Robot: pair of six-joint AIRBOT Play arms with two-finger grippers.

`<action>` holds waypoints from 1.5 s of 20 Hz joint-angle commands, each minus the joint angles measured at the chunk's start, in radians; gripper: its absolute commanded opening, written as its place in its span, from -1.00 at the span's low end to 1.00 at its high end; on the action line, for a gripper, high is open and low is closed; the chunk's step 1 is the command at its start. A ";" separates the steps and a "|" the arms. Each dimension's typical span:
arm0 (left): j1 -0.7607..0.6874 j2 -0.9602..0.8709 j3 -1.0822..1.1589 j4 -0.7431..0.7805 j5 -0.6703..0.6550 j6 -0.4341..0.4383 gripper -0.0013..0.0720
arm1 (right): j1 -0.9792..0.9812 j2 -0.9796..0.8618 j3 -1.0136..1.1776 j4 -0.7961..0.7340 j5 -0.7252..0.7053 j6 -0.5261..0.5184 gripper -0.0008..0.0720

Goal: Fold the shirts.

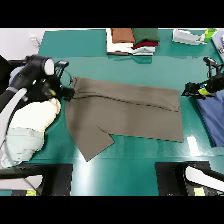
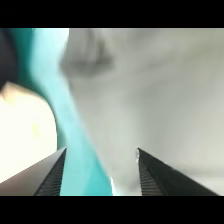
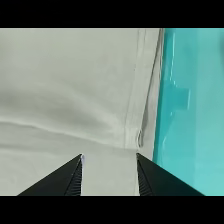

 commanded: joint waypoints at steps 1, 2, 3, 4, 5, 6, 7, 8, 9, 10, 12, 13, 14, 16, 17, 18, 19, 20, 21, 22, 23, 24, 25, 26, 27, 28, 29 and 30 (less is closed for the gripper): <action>0.000 0.244 -0.322 -0.063 0.068 -0.098 0.47 | 0.000 0.082 -0.047 0.003 -0.004 0.001 0.09; 0.000 0.306 -0.413 -0.099 0.091 -0.119 0.47 | 0.000 0.089 -0.055 0.003 -0.005 0.001 0.09; -0.001 0.351 -0.486 -0.136 0.107 -0.128 0.47 | 0.000 0.090 -0.061 0.003 -0.003 0.001 0.09; -0.001 0.385 -0.550 -0.176 0.115 -0.129 0.47 | 0.000 0.090 -0.067 0.004 -0.004 0.001 0.09; -0.014 0.406 -0.597 -0.195 0.119 -0.129 0.47 | 0.000 0.090 -0.074 0.004 -0.004 0.001 0.09; -0.048 0.415 -0.634 -0.196 0.130 -0.141 0.47 | 0.001 0.090 -0.083 0.003 -0.005 0.001 0.09; -0.087 0.415 -0.656 -0.197 0.154 -0.147 0.47 | 0.001 0.090 -0.091 0.003 -0.005 0.001 0.09; -0.130 0.415 -0.674 -0.199 0.194 -0.172 0.47 | 0.003 0.090 -0.099 0.003 -0.003 0.002 0.09; -0.164 0.415 -0.687 -0.202 0.237 -0.208 0.47 | 0.003 0.090 -0.103 0.003 0.002 0.002 0.09; -0.191 0.415 -0.698 -0.208 0.278 -0.240 0.47 | 0.007 0.090 -0.102 0.003 0.008 0.002 0.09; -0.206 0.415 -0.714 -0.222 0.320 -0.252 0.47 | 0.008 0.090 -0.102 0.004 0.018 0.002 0.09; -0.204 0.415 -0.717 -0.224 0.325 -0.253 0.47 | 0.008 0.090 -0.102 0.003 0.026 0.002 0.09; -0.204 0.415 -0.717 -0.224 0.338 -0.252 0.47 | 0.008 0.090 -0.102 0.004 0.028 0.002 0.09; -0.204 0.415 -0.717 -0.228 0.366 -0.252 0.47 | 0.008 0.090 -0.102 0.004 0.033 0.002 0.09; -0.204 0.415 -0.717 -0.231 0.370 -0.252 0.47 | 0.008 0.090 -0.102 0.004 0.037 0.002 0.09; -0.204 0.415 -0.719 -0.231 0.370 -0.252 0.47 | 0.008 0.090 -0.102 0.004 0.043 0.002 0.09; -0.204 0.414 -0.725 -0.231 0.371 -0.252 0.47 | 0.008 0.090 -0.102 0.003 0.050 0.002 0.09; -0.204 0.414 -0.737 -0.231 0.376 -0.252 0.47 | 0.008 0.090 -0.102 0.003 0.053 0.002 0.09; -0.204 0.414 -0.747 -0.237 0.378 -0.252 0.47 | 0.008 0.090 -0.102 0.003 0.053 0.002 0.09; -0.204 0.414 -0.747 -0.238 0.376 -0.251 0.47 | 0.008 0.091 -0.102 0.003 0.053 0.002 0.09; -0.204 0.414 -0.747 -0.239 0.377 -0.252 0.40 | 0.008 0.093 -0.102 0.004 0.053 0.002 0.08; -0.204 0.414 -0.747 -0.237 0.378 -0.251 -0.17 | 0.008 0.098 -0.102 0.003 0.055 0.002 0.09; -0.204 0.414 -0.743 -0.236 0.386 -0.248 -0.72 | 0.008 0.108 -0.102 0.003 0.058 0.002 0.09; -0.204 0.414 -0.733 -0.233 0.387 -0.248 -0.90 | 0.007 0.121 -0.102 0.001 0.062 0.001 0.09; -0.204 0.414 -0.713 -0.229 0.380 -0.247 -0.90 | 0.001 0.134 -0.102 0.000 0.072 0.001 0.09; -0.204 0.415 -0.690 -0.226 0.367 -0.243 -0.90 | -0.011 0.146 -0.103 -0.002 0.092 0.001 0.08; -0.204 0.418 -0.668 -0.222 0.354 -0.230 -0.90 | -0.029 0.160 -0.105 -0.009 0.128 0.000 0.09; -0.204 0.428 -0.647 -0.220 0.347 -0.210 -0.90 | -0.057 0.177 -0.121 -0.009 0.162 -0.005 0.08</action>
